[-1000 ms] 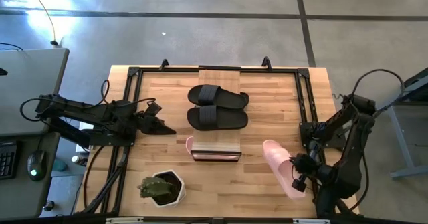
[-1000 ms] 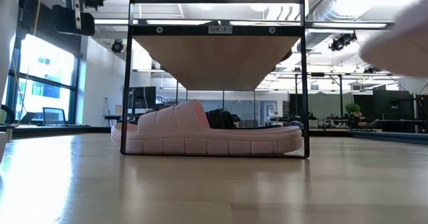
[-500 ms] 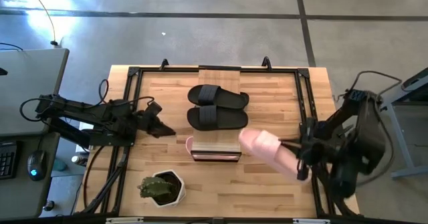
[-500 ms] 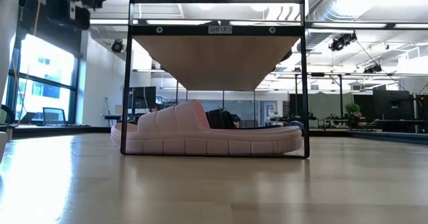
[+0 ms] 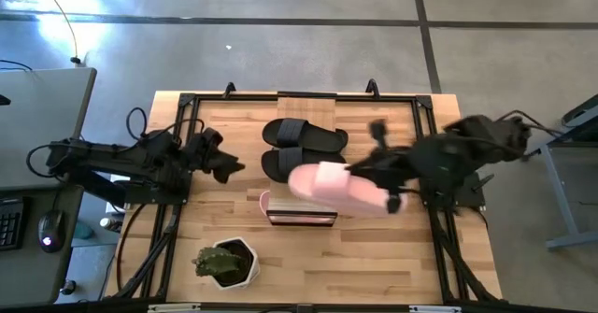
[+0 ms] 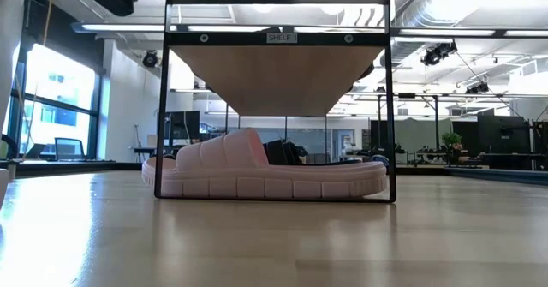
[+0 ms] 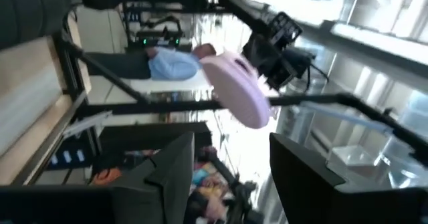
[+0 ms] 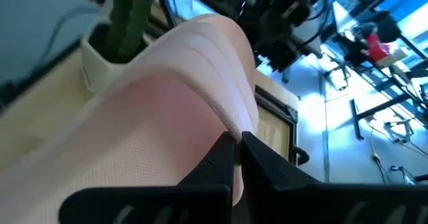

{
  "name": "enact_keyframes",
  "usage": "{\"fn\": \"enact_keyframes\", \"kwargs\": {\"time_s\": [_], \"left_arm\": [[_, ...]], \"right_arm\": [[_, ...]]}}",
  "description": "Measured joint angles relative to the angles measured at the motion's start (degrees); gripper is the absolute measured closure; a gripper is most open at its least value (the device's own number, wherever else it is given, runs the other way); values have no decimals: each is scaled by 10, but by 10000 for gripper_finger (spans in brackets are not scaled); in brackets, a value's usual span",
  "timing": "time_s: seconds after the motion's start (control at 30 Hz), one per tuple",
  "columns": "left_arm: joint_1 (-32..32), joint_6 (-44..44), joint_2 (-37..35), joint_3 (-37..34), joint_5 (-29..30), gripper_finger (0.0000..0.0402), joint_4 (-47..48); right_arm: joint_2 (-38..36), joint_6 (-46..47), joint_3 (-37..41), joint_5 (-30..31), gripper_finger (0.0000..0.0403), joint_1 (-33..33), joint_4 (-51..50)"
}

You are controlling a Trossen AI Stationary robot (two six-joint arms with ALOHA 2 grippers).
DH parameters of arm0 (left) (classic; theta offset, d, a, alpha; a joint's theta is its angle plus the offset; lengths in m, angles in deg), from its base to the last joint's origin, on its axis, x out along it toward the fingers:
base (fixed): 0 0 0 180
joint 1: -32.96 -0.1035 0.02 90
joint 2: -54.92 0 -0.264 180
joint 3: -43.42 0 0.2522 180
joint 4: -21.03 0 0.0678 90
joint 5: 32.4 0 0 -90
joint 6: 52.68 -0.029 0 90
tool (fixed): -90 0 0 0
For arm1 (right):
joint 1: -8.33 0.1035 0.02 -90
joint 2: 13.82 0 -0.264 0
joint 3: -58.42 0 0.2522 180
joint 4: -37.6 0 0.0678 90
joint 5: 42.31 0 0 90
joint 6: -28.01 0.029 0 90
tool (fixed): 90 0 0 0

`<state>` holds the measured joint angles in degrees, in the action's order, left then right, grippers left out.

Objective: Pick and place slides into the shelf
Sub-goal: Put the pink slipper under the shelf

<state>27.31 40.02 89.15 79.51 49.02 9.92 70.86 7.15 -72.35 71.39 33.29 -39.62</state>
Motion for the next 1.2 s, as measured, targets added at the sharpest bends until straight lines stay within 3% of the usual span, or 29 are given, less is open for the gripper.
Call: {"fn": "enact_keyframes", "kwargs": {"time_s": [0.23, 0.43, 0.8, 1.2], "left_arm": [[-68, 23, 1, 0, -57, 222, -9], [-95, 23, 2, 0, -71, 222, -6], [-101, 23, 2, 0, -97, 222, 76], [-101, 23, 6, 0, -102, 222, 79]], "right_arm": [[72, -104, 0, -77, 403, -117, 70], [134, -149, 1, -128, 403, -177, 101], [171, -189, 1, -140, 403, -204, 138], [179, -203, 1, -187, 403, -219, 150]]}}
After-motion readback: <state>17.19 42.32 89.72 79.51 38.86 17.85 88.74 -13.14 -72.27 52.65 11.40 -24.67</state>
